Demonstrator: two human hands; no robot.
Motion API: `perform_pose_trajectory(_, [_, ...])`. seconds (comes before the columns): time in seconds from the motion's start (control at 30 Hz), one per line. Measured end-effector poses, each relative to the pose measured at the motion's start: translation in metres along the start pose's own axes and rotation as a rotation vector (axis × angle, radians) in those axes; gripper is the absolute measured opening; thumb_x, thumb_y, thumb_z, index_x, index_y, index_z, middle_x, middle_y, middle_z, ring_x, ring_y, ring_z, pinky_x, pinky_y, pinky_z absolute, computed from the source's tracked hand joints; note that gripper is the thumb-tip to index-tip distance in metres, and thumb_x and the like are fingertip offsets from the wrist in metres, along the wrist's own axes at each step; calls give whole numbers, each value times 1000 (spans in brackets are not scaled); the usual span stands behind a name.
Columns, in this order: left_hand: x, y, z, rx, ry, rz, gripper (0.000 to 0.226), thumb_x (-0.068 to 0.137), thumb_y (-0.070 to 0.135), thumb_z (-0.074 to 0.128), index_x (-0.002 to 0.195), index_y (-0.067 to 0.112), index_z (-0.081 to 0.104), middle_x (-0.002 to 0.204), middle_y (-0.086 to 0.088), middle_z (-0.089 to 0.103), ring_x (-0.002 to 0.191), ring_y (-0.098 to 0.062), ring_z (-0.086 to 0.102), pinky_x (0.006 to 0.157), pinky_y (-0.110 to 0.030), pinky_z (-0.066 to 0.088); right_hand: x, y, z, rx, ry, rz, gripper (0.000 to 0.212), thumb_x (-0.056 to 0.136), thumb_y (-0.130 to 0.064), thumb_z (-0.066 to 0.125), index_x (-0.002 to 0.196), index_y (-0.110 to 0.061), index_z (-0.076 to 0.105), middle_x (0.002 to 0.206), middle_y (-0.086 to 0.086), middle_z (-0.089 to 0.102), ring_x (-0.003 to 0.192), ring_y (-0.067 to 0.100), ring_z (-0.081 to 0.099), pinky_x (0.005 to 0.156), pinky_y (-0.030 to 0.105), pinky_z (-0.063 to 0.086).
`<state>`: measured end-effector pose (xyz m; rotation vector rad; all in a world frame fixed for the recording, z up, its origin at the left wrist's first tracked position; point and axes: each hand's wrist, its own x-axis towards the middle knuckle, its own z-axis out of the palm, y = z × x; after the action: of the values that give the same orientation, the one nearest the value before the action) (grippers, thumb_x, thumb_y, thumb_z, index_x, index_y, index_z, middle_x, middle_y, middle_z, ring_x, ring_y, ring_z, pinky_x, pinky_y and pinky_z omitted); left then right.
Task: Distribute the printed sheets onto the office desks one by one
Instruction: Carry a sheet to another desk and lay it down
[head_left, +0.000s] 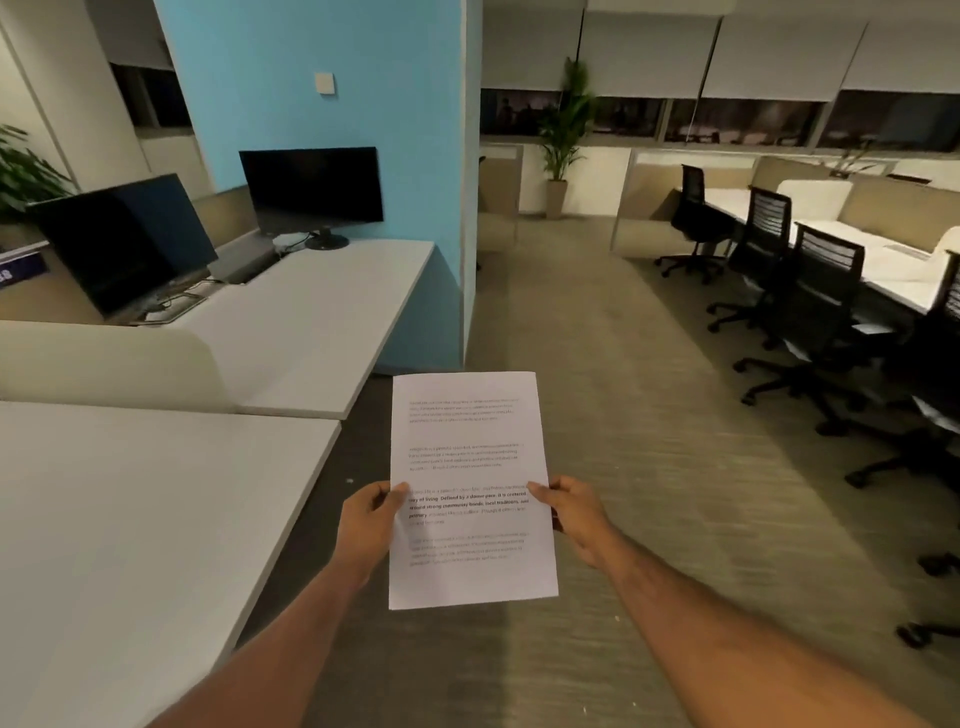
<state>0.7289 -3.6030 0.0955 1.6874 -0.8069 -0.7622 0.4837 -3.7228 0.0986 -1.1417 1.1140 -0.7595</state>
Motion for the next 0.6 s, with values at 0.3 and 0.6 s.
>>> perform_pose_trajectory(0.3, [185,33,26,18,47,13,26,97,32,57,90,13,73,87,0,76,79,-18,73,66,-28,56,201,-61,22,4,-58,-13,10,89,-16,71,92,-7,67,96,11,77,80,21,73,63,29,56])
perform_pose_trajectory(0.6, [361,67,52,9,213,29,27,97,29,58,77,15,70,72,8,72,61,-7,65,48,-13,46,411,-137,55,-71,-206,-52,16,89,-16,71,96,-3,66,100,16,75,88,30,72,80,42,60])
